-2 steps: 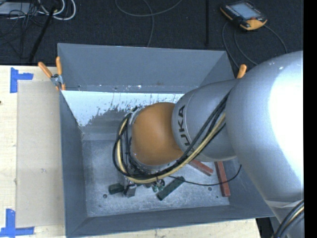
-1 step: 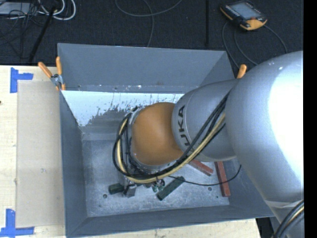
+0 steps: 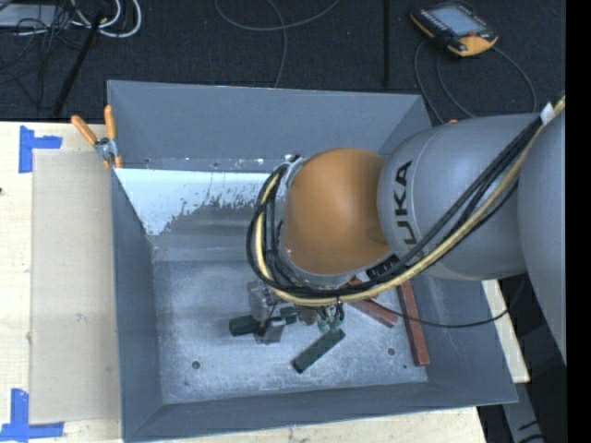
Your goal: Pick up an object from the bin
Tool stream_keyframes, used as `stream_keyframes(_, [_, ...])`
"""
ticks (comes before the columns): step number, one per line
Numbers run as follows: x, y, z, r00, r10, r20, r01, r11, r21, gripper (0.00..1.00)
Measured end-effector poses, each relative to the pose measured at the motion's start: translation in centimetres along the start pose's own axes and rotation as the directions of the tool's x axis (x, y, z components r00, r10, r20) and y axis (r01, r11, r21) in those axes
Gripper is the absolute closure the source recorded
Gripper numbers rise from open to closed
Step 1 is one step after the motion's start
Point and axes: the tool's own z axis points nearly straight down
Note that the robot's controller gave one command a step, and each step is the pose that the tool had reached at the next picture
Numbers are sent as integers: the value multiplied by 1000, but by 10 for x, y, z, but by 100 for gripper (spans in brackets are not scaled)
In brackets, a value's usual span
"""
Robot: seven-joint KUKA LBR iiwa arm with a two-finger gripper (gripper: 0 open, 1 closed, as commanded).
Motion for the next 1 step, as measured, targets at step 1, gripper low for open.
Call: stream_keyframes(1, [0,0,0,1000,2,0,-2,1000,0,100])
